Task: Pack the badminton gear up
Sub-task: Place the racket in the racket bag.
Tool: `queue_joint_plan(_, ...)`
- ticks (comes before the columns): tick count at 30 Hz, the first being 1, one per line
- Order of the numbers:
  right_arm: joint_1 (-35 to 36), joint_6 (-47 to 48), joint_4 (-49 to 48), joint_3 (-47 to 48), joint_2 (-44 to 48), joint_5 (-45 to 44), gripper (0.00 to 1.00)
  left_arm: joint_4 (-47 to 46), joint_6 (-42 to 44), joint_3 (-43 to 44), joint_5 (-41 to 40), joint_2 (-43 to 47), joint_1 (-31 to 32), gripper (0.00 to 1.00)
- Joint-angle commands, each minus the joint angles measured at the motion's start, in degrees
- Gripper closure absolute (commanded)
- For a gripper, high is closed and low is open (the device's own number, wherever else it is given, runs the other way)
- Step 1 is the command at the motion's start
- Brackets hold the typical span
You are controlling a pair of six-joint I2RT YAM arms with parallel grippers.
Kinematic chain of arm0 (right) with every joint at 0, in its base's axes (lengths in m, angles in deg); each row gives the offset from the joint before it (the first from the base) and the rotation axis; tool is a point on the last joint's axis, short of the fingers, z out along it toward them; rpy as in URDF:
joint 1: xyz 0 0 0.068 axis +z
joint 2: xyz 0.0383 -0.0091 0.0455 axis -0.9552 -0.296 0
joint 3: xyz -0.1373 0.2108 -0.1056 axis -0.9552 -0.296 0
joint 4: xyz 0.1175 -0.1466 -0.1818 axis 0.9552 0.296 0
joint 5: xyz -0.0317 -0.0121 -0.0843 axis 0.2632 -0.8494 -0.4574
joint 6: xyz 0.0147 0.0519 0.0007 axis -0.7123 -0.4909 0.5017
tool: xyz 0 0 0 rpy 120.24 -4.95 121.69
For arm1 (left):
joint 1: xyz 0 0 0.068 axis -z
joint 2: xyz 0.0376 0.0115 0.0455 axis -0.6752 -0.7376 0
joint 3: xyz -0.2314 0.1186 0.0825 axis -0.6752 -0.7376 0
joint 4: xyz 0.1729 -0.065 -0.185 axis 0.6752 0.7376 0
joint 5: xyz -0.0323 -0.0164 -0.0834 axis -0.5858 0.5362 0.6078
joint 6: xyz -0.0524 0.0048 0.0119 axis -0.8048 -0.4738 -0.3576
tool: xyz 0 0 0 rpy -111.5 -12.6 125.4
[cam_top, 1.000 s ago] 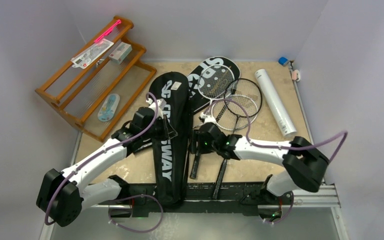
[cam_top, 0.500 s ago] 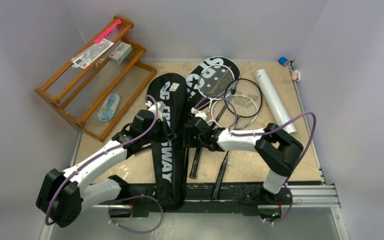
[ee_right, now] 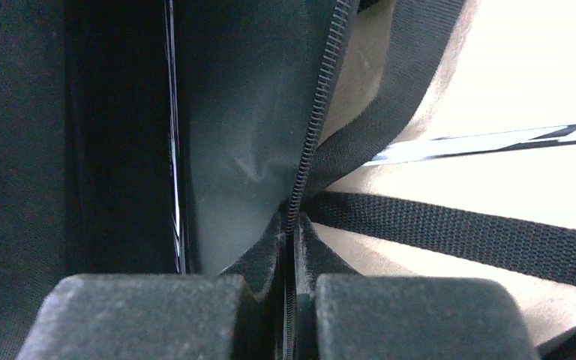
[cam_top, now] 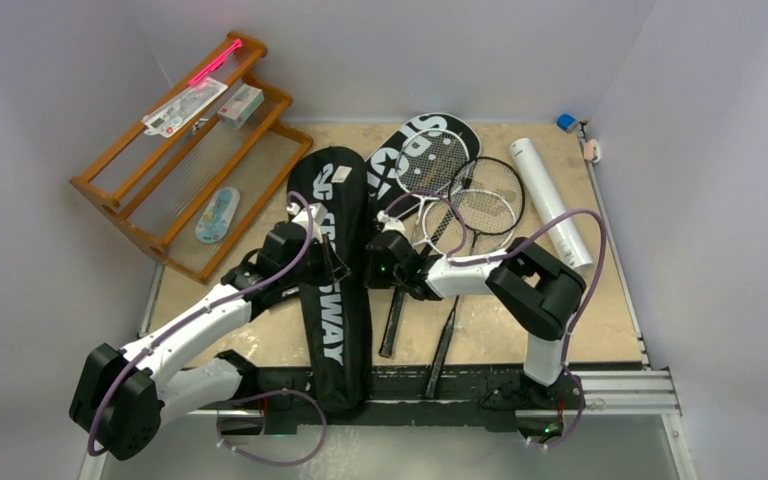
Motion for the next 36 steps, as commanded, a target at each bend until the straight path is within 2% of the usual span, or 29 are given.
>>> queue_joint_plan(1, -0.11, 1.53, 2.73, -0.29, 5.27, -2.65, 1.0, 0.61, 1.05, 1.62, -1.65, 1.24, 0.05, 1.0)
queue_joint_plan(9, -0.08, 8.53, 18.62, 3.45, 23.54, -7.86, 1.0, 10.42, 3.71, 11.49, -7.38, 3.33, 0.03, 1.0)
queue_joint_plan(13, -0.11, 10.49, 27.09, 8.06, 28.78, -7.38, 1.0, 12.96, 3.47, 15.42, -8.8, 4.88, 0.06, 1.0)
queue_joint_plan(15, -0.06, 10.82, 28.17, 8.14, 30.82, -7.56, 1.0, 13.43, 3.27, 16.2, -8.89, 5.57, 0.01, 1.0)
queue_joint_plan(19, -0.06, 12.06, 28.52, 6.24, 31.66, -10.36, 1.0, 14.77, 3.69, 16.22, -9.37, 5.67, 0.06, 1.0)
queue_joint_plan(23, -0.19, 12.89, 32.9, 7.84, 27.05, -10.99, 1.0, 18.78, 6.28, 16.85, -13.1, 3.75, 0.0, 1.0)
queue_joint_plan(27, -0.15, 11.43, 33.34, 6.96, 25.21, -10.64, 1.0, 21.75, 9.23, 18.08, -12.34, 0.71, 0.0, 1.0)
queue_joint_plan(29, -0.15, 10.98, 31.66, 5.05, 26.21, -10.31, 1.0, 21.87, 11.55, 18.12, -9.24, 0.61, 0.05, 0.8)
queue_joint_plan(31, -0.15, 10.85, 29.84, 3.41, 27.28, -9.33, 1.0, 20.99, 14.42, 17.78, -4.1, 1.71, 0.1, 0.51)
queue_joint_plan(32, -0.08, 10.85, 29.1, 2.83, 27.83, -8.78, 1.0, 20.56, 15.17, 17.66, -2.85, 2.28, 0.14, 0.42)
queue_joint_plan(34, -0.17, 10.99, 28.36, 2.33, 28.58, -7.98, 1.0, 20.3, 16.62, 18.0, -0.66, 2.81, 0.19, 0.32)
queue_joint_plan(36, -0.11, 11.35, 28.44, 2.66, 28.98, -7.99, 1.0, 21.4, 17.75, 19.4, -0.08, 1.95, 0.45, 0.27)
